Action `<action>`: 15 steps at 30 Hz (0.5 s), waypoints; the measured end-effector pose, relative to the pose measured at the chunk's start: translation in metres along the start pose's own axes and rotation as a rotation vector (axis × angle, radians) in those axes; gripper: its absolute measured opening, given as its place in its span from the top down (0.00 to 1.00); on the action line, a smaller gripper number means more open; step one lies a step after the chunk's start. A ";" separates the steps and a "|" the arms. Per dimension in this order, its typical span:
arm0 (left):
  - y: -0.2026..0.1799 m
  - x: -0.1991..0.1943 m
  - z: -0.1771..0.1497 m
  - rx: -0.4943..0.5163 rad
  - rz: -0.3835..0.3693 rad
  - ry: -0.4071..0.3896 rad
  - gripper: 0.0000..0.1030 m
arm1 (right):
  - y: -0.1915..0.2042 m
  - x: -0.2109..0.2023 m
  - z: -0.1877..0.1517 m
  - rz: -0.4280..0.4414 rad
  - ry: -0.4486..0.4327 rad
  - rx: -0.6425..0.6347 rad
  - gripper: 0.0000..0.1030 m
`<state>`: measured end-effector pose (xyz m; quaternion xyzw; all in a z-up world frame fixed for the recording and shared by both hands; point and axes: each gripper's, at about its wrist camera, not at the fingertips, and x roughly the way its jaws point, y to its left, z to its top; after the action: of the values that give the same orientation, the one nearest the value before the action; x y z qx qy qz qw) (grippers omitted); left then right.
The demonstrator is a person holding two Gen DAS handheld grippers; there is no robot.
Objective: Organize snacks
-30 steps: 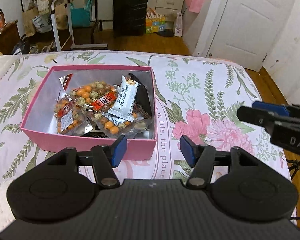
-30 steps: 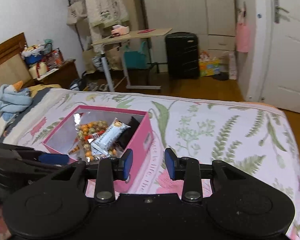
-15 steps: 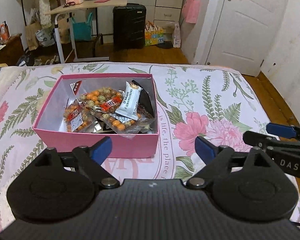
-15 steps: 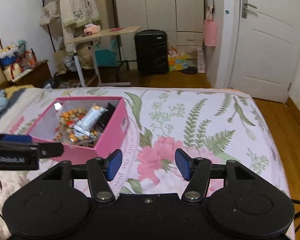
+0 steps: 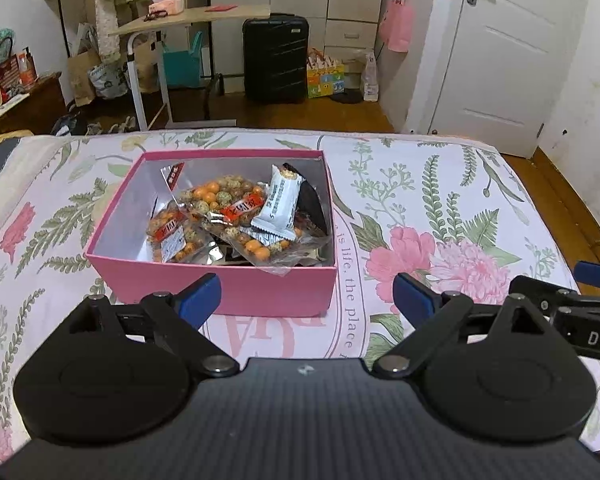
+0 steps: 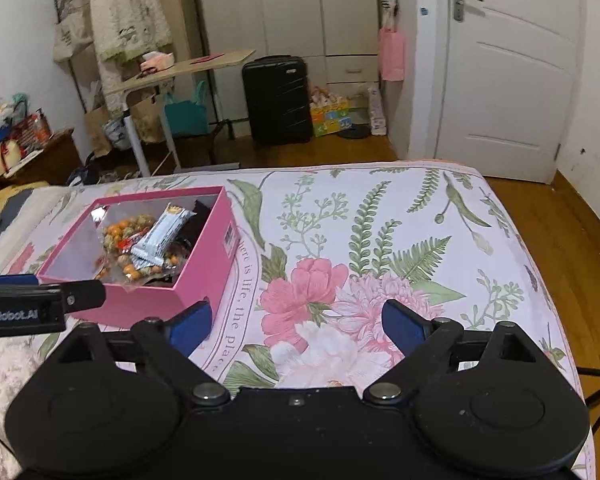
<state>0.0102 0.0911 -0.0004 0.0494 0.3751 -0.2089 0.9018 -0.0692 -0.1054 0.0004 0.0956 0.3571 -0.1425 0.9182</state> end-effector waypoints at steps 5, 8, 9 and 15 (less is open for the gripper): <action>0.002 -0.005 -0.002 -0.006 0.004 -0.049 0.09 | 0.003 0.001 -0.001 -0.043 -0.002 -0.004 0.06; 0.002 -0.004 -0.003 -0.016 0.004 -0.064 0.09 | 0.005 0.001 -0.003 -0.053 -0.009 -0.019 0.06; 0.002 -0.004 -0.003 -0.018 0.002 -0.063 0.07 | 0.005 0.001 -0.003 -0.055 -0.012 -0.021 0.06; -0.001 0.002 -0.005 -0.020 0.000 -0.053 0.05 | 0.008 0.003 -0.007 -0.090 -0.008 -0.038 0.06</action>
<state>0.0075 0.0905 -0.0057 0.0348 0.3530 -0.2062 0.9119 -0.0685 -0.0961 -0.0060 0.0615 0.3602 -0.1771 0.9139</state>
